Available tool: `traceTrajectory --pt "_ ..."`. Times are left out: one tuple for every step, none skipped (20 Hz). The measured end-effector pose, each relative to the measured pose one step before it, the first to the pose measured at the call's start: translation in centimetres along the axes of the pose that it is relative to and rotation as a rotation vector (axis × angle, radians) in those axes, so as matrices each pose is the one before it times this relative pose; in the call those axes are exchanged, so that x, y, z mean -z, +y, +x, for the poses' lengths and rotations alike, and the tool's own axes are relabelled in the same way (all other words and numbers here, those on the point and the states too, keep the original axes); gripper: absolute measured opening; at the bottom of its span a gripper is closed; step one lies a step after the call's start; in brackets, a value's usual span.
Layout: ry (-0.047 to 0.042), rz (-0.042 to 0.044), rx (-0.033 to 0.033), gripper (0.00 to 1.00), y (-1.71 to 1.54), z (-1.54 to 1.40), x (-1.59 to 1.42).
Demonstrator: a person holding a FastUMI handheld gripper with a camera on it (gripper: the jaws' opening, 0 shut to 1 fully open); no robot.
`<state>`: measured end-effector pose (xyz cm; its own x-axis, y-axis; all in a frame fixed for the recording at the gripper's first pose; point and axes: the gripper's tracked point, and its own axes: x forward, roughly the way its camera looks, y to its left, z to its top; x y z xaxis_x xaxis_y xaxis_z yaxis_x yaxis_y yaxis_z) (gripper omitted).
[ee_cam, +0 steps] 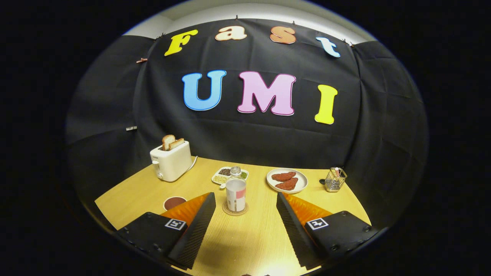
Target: Take the bottle from table, then pour the juice into the cup, finally place the bottle on the coaster
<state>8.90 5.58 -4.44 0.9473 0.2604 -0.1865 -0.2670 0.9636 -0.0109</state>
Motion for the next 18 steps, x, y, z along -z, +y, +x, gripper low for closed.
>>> traceTrajectory --pt "-0.00891 0.0055 0.02636 0.98 -0.869 -0.947 -0.258" --pt "-0.01137 0.0049 0.02321 0.98 -0.633 -0.837 -0.529" --pt "-0.01028 -0.00067 0.01673 0.98 -0.429 -0.821 -0.49" --pt "-0.00459 -0.00207 0.0097 0.97 -0.384 -0.778 -0.485" --pt "-0.00189 -0.00072 0.01619 0.98 -0.57 -0.795 -0.42" --pt "-0.00842 0.00382 0.02217 0.98 -0.719 -0.643 -0.648" --pt "-0.01172 0.01372 0.02115 0.97 -0.795 -0.652 -0.923" --pt "-0.00599 0.0197 0.01403 0.98 -0.508 -0.471 -0.743" --pt "-0.00329 0.01345 0.014 0.97 -0.554 -0.33 -0.508" --pt "-0.00575 0.00564 0.01362 0.97 -0.577 -0.17 -0.574" --pt "-0.01458 -0.00099 0.02072 0.98 -0.75 -0.029 -0.629" --pt "0.00156 -0.00181 0.02915 0.97 -0.878 0.112 -0.31" --pt "-0.00241 0.01298 0.01313 0.97 -0.432 -0.07 -0.336" --pt "-0.00712 0.02047 0.00707 0.98 -0.239 0.077 -0.483" --pt "-0.0005 0.02273 -0.00248 0.97 0.155 -0.077 -0.251" --pt "0.00796 0.01077 -0.00722 0.97 0.252 0.152 0.046" --pt "0.00781 -0.00322 -0.00295 0.97 0.152 0.149 0.328" --pt "0.0006 -0.01232 -0.00396 0.97 0.143 0.158 0.025"
